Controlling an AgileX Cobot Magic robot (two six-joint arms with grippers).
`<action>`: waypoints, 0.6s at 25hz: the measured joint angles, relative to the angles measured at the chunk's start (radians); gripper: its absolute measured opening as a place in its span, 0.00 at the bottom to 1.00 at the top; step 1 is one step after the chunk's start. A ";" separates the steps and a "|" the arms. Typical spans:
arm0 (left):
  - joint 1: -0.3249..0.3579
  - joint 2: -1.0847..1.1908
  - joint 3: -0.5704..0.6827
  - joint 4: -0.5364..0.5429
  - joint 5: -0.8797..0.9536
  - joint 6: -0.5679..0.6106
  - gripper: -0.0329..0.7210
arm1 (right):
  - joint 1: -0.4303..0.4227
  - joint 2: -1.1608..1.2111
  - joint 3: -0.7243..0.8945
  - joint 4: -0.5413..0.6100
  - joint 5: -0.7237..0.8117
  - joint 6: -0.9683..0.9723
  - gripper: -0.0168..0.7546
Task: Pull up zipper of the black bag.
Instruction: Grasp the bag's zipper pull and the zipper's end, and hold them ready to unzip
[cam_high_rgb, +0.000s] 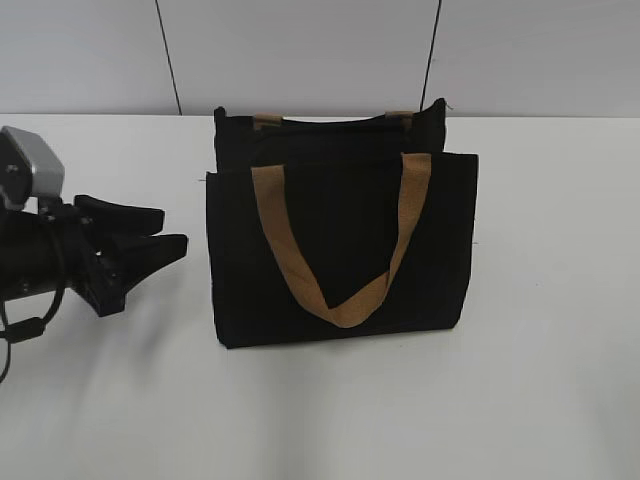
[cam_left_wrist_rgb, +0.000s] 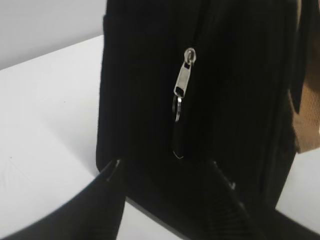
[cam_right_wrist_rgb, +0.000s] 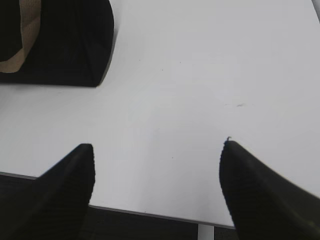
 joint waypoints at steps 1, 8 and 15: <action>0.000 0.032 -0.034 0.034 -0.004 -0.003 0.55 | 0.000 0.000 0.000 0.000 0.000 0.000 0.79; 0.000 0.239 -0.232 0.229 -0.030 -0.058 0.53 | 0.000 0.000 0.000 0.000 0.000 0.000 0.79; -0.017 0.341 -0.349 0.276 -0.114 -0.091 0.51 | 0.000 0.000 0.000 0.000 0.000 0.000 0.79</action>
